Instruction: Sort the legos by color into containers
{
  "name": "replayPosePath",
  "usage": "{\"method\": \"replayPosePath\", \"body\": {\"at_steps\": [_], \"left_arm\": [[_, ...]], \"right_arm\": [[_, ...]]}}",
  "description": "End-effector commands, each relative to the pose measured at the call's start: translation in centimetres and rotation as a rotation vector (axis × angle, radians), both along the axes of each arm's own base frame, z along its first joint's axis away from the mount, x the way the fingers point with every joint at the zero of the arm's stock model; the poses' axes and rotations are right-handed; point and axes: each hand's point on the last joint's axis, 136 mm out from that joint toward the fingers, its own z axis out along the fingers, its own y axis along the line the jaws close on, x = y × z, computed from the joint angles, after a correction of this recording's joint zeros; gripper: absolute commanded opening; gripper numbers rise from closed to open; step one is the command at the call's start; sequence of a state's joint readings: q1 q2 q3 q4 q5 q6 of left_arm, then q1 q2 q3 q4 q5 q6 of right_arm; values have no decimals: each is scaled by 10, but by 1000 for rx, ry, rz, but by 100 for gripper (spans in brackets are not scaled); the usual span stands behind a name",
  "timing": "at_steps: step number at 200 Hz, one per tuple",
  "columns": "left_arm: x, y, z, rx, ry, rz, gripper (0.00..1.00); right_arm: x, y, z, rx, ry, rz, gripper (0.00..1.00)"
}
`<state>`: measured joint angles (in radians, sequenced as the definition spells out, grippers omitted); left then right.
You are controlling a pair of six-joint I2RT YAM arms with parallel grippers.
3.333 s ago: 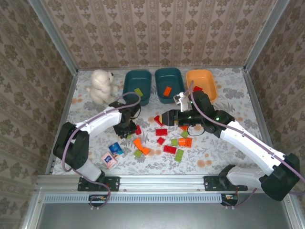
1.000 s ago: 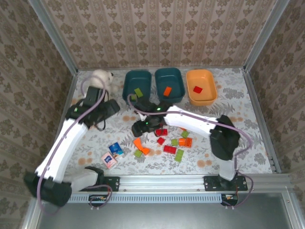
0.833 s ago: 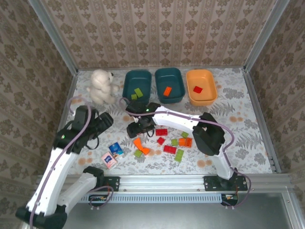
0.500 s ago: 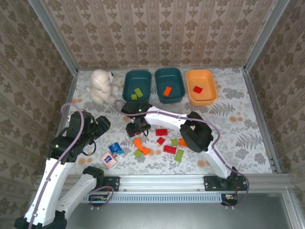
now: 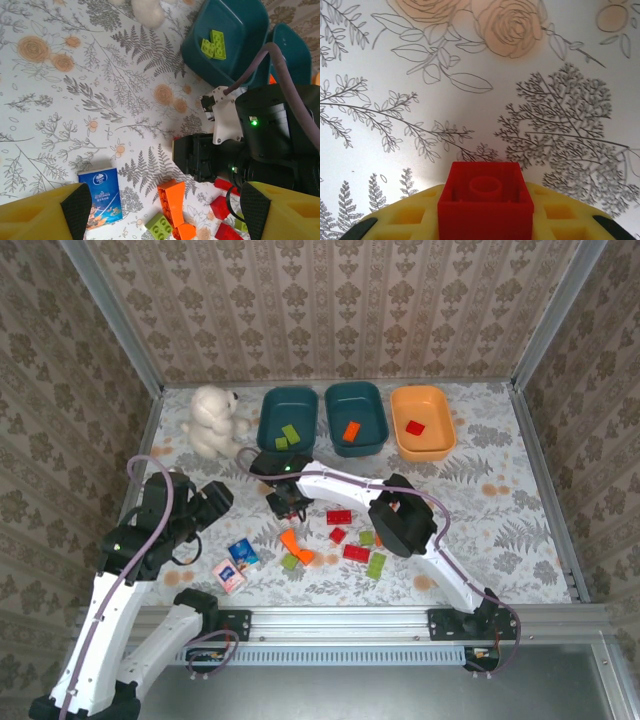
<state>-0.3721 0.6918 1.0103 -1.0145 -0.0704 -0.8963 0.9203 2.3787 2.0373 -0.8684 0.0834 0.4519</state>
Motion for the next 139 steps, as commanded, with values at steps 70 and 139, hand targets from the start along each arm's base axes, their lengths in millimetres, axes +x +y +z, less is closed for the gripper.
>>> {"method": "replayPosePath", "body": {"at_steps": [70, 139], "left_arm": [[62, -116, 7, -90, -80, -373, 81], [89, -169, 3, -57, -53, -498, 81]], "right_arm": [[108, -261, 165, 101, -229, -523, 25], [152, -353, 83, 92, -15, -739, 25]]}}
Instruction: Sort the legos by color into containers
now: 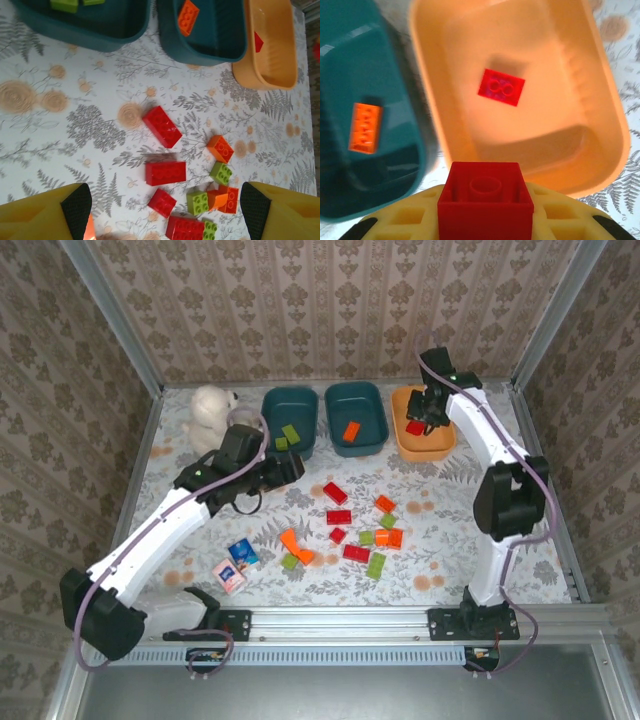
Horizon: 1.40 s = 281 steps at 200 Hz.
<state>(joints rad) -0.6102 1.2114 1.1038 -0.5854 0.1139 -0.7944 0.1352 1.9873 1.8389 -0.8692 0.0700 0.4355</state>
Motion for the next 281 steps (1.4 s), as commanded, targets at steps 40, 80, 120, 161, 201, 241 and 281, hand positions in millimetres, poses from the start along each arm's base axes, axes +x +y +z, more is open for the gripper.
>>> {"method": "replayPosePath", "body": {"at_steps": [40, 80, 120, 161, 201, 241, 281], "left_arm": [[9, -14, 21, -16, -67, -41, 81], [5, -13, 18, -7, -57, -46, 81], [3, -9, 17, 3, -55, -37, 81], [3, -10, 21, 9, -62, -50, 81], [1, -9, 20, 28, -62, -71, 81], [-4, -9, 11, 44, -32, -89, 80], [-6, -12, 3, 46, -5, -105, 79]], "right_arm": [[1, 0, -82, 39, 234, -4, 27], [7, -6, -103, 62, 268, -23, 28], [9, -5, -110, 80, 297, -20, 36], [13, -7, -83, 70, 245, -24, 59], [23, -11, 1, 57, 64, -28, 61], [-3, 10, 99, 81, -153, 16, 60], [-80, 66, 144, 141, -259, 180, 61]]}}
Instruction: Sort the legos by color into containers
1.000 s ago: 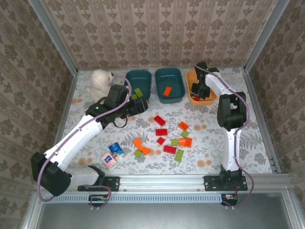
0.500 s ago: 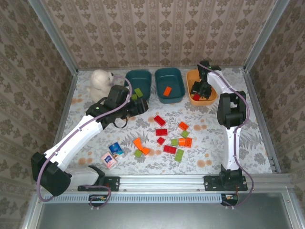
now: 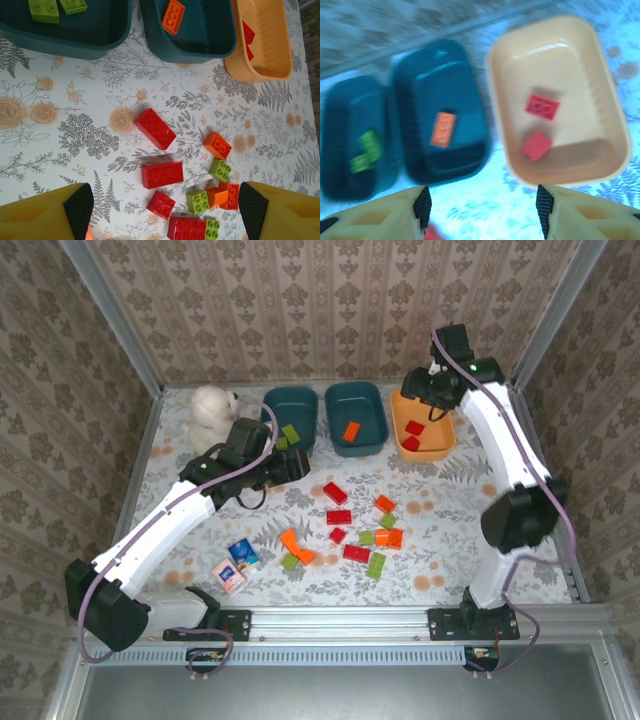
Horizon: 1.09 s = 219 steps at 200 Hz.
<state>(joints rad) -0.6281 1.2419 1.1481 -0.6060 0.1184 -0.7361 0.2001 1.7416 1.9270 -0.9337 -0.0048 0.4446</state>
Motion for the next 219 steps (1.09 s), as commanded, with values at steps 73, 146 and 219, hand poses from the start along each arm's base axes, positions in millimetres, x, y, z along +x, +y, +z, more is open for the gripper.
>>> {"method": "replayPosePath", "body": {"at_steps": [73, 146, 219], "left_arm": [[-16, -1, -28, 54, 115, -9, 76], [-79, 26, -129, 210, 561, 271, 77], [-107, 30, -176, 338, 717, 366, 66]], "right_arm": [[-201, 68, -37, 75, 114, 284, 63], [-244, 103, -87, 94, 250, 442, 63], [-245, 113, -92, 107, 256, 506, 63]]}}
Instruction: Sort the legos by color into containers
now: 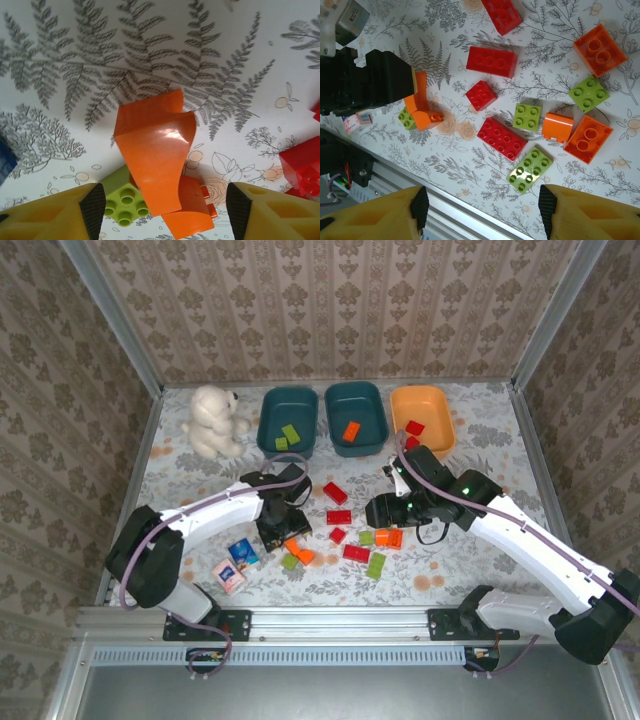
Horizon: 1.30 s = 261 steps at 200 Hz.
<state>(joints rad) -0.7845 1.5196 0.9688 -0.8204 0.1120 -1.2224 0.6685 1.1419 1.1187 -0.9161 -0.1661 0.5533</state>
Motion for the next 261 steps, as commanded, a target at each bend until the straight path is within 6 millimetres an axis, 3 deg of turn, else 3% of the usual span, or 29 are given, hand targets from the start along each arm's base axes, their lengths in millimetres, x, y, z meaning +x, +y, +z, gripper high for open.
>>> {"method": "replayPosePath", "body": {"at_steps": [1, 36, 70, 160, 183, 202, 231, 261], "left_arm": [[-10, 11, -6, 50, 40, 59, 66], [-4, 5, -22, 30, 20, 53, 58], [6, 1, -25, 60, 0, 11, 55], [12, 8, -32, 113, -28, -48, 24], [23, 6, -13, 110, -87, -63, 17], [45, -5, 23, 82, -184, -99, 17], [96, -46, 80, -19, -341, -202, 16], [156, -91, 101, -86, -427, -295, 15]], "right_arm": [[1, 7, 4, 20, -6, 27, 63], [1, 9, 5, 30, -6, 20, 63], [-1, 7, 5, 29, -5, 20, 63], [1, 7, 8, 38, -12, 8, 63], [4, 5, 15, 36, -39, -3, 63], [12, -6, 32, 17, -109, -39, 63], [33, -36, 60, -21, -200, -166, 63], [58, -56, 69, 22, -211, -296, 63]]}}
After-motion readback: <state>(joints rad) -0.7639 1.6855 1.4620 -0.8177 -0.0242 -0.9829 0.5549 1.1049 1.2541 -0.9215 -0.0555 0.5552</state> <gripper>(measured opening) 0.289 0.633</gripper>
